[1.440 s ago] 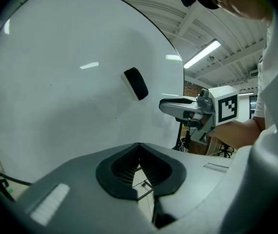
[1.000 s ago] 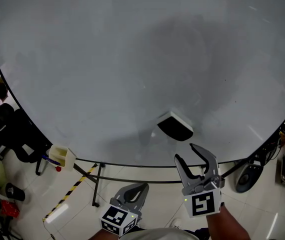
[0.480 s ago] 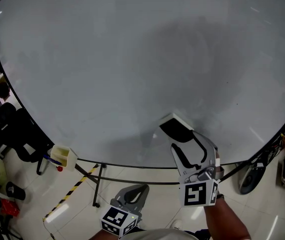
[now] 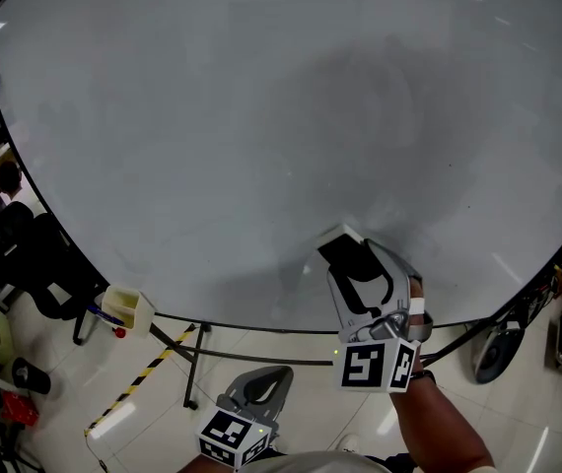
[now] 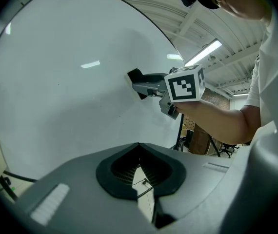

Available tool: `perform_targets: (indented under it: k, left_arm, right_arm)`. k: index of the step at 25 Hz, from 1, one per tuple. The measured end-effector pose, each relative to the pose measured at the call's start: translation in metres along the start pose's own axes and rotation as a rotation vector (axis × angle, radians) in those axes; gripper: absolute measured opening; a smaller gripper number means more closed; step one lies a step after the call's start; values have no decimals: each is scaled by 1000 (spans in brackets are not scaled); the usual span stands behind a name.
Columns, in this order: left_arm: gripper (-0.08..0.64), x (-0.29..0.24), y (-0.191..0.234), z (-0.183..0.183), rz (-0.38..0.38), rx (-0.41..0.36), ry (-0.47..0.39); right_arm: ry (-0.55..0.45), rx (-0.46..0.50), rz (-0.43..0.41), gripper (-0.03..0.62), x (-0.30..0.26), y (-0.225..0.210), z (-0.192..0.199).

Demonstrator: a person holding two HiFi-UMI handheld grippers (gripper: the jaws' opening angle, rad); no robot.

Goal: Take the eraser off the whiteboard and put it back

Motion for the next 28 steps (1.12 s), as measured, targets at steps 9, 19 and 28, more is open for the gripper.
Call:
perform_targets:
  k: [9,19,28]
  left_arm:
    - [17,5,0,0,0,-25,3]
    - [17,3,1,1,10,-16,2]
    - [17,1,2,2,0,-3,-2]
  right_arm:
    - [28,-7,9,253,-9,-3,-4]
    - [20,-45,-17,235,-8,-7,-3]
    - [3,-110,-73,234,12,7,1]
Point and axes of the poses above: the fingertips, and each gripper's own axes: x backward along the fingers, y to its left, z out of its underside, the point moved 8 cm from there along x, backward along the fingers, and after that the axes turned 12 degrees about -z, right-handed, at the moved point
